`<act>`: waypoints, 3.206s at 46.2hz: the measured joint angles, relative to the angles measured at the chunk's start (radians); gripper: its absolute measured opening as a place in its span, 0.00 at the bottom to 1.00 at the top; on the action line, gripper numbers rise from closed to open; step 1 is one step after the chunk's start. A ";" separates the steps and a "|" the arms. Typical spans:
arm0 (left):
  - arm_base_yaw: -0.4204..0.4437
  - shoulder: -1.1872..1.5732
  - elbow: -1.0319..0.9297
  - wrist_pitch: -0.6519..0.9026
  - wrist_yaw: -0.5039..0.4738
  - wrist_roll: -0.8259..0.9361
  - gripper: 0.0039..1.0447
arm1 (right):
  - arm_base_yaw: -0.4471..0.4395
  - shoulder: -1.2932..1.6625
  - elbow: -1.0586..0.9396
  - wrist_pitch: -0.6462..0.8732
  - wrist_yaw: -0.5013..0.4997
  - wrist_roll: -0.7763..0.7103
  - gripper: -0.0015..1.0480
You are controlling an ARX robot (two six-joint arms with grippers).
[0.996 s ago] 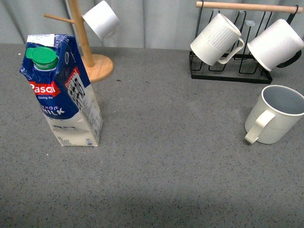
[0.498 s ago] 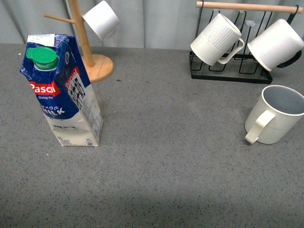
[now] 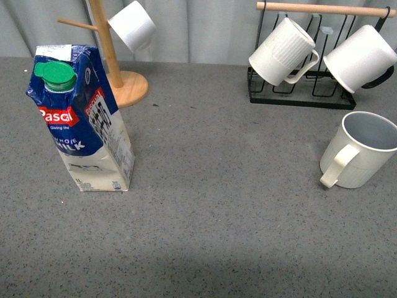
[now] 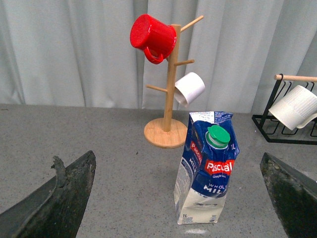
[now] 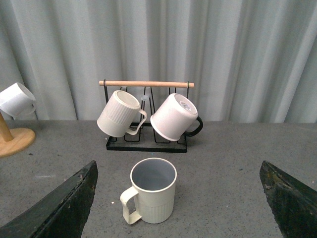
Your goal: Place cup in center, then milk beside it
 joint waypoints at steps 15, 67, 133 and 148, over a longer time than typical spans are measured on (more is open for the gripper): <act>0.000 0.000 0.000 0.000 0.000 0.000 0.94 | 0.072 0.060 -0.002 0.151 0.273 -0.128 0.91; 0.000 0.000 0.000 0.000 0.000 0.000 0.94 | -0.061 1.889 0.898 0.113 0.071 0.095 0.91; 0.000 0.000 0.000 0.000 0.000 0.000 0.94 | 0.230 1.945 1.093 -0.175 -0.061 0.287 0.01; 0.000 0.000 0.000 0.000 0.000 0.000 0.94 | 0.292 2.021 1.170 -0.228 -0.053 0.330 0.01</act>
